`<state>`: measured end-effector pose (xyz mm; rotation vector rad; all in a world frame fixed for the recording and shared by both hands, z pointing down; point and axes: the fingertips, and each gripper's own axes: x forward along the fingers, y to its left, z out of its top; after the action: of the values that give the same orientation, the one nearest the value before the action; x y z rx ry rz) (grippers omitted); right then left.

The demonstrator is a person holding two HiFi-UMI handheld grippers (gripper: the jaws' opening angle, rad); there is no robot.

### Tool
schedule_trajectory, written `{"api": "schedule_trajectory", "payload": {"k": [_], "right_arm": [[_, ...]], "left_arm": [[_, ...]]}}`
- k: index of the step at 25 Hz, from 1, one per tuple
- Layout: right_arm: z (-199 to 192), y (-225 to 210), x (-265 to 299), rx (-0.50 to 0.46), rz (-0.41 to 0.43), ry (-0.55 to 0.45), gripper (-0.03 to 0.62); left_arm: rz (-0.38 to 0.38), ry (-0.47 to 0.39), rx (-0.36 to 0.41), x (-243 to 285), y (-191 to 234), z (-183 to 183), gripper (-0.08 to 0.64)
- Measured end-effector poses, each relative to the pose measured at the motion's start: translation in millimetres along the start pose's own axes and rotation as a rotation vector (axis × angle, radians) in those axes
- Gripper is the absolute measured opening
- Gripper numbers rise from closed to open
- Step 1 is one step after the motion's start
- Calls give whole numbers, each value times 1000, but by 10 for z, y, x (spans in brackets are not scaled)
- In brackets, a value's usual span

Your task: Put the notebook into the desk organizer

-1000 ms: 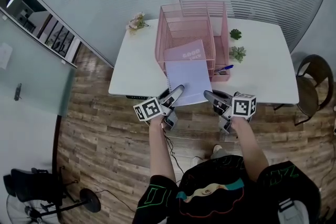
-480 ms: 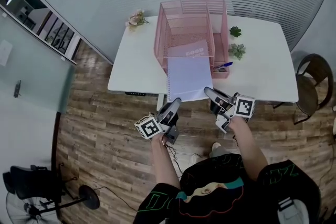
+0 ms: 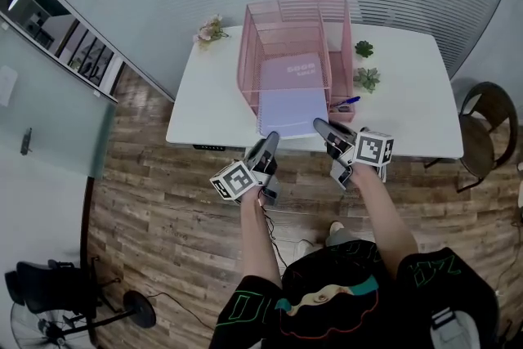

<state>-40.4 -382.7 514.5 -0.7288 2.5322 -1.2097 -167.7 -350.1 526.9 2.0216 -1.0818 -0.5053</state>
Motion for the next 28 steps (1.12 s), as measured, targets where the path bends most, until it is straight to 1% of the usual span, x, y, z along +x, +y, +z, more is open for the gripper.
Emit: {"api": "schedule_trajectory", "payload": {"k": [2, 6, 9, 12, 15, 16, 18, 19, 21, 22, 23, 25, 27, 28], "right_arm": [[32, -95, 54, -32, -47, 10, 76], [56, -139, 119, -121, -139, 43, 103], [-16, -140, 72, -201, -185, 78, 182], [-134, -142, -25, -271, -213, 129, 186], [-293, -161, -52, -355, -242, 234, 184], [-324, -179, -47, -387, -261, 265, 170], [-331, -222, -41, -449, -310, 315, 96], [-320, -241, -48, -478, -333, 337, 71], [-320, -268, -92, -530, -372, 387, 44], [-350, -267, -120, -552, -382, 416, 41], [-402, -246, -137, -572, -378, 445, 32], [-503, -161, -97, -617, -339, 481, 26], [-511, -93, 27, -675, -311, 478, 25], [-479, -84, 96, -706, -314, 470, 25]], "left_arm": [[28, -33, -17, 65, 17, 58, 66], [71, -93, -27, 148, 59, 161, 52], [87, -117, -31, 207, 93, 221, 48], [105, -118, -30, 284, 121, 253, 46], [125, -122, -38, 351, 165, 279, 48], [132, -129, -43, 364, 187, 295, 48], [144, -141, -52, 381, 224, 323, 48], [148, -143, -52, 389, 234, 332, 48], [152, -144, -46, 415, 232, 342, 47], [152, -145, -43, 430, 227, 343, 47], [151, -145, -43, 444, 223, 341, 48], [146, -142, -47, 470, 223, 335, 48], [144, -143, -51, 495, 234, 340, 48], [145, -143, -51, 508, 244, 344, 48]]}}
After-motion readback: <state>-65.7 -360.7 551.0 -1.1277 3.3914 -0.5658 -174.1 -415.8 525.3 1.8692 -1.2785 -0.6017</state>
